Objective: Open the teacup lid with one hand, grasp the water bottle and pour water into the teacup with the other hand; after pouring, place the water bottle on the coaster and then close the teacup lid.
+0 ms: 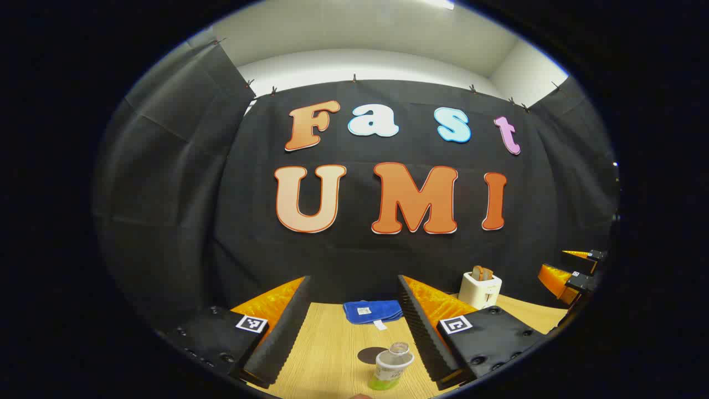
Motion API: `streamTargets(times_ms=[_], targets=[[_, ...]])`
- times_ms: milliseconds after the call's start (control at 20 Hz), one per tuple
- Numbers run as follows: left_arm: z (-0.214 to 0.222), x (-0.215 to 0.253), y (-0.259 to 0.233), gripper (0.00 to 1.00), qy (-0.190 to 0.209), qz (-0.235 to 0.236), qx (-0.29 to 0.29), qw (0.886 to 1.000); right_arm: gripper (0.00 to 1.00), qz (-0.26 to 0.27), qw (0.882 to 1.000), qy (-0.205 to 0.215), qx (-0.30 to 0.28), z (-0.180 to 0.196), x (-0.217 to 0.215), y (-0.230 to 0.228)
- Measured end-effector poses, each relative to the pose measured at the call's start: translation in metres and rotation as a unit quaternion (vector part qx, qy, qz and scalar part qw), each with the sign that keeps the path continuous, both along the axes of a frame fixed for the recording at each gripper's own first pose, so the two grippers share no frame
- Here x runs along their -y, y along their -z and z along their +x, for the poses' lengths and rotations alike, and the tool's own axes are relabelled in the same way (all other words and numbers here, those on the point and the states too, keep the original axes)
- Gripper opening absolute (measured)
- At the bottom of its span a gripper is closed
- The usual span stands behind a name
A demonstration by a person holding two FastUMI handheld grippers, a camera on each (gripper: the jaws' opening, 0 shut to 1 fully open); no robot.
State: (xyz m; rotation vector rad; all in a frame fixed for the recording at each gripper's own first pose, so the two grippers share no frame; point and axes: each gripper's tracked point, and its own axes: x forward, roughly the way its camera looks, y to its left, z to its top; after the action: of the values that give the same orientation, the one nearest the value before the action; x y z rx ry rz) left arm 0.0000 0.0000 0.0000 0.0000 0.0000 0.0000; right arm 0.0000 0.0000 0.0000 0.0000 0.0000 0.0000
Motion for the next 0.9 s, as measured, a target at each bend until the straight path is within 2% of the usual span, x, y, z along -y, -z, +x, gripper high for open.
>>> streamTargets(times_ms=[150,500,900], targets=[[-0.011,0.004,0.006,0.99,-0.014,0.014,0.008,1.0,0.96,0.002,1.0,-0.023,-0.001,-0.004,-0.01,0.004],[-0.025,0.011,0.017,0.99,-0.033,0.015,0.007,0.999,0.96,0.0,0.999,-0.049,-0.019,-0.014,-0.019,0.02],[-0.036,0.018,0.028,0.96,-0.028,0.007,-0.003,1.0,0.96,0.007,0.997,-0.072,-0.036,-0.025,-0.033,0.032]])
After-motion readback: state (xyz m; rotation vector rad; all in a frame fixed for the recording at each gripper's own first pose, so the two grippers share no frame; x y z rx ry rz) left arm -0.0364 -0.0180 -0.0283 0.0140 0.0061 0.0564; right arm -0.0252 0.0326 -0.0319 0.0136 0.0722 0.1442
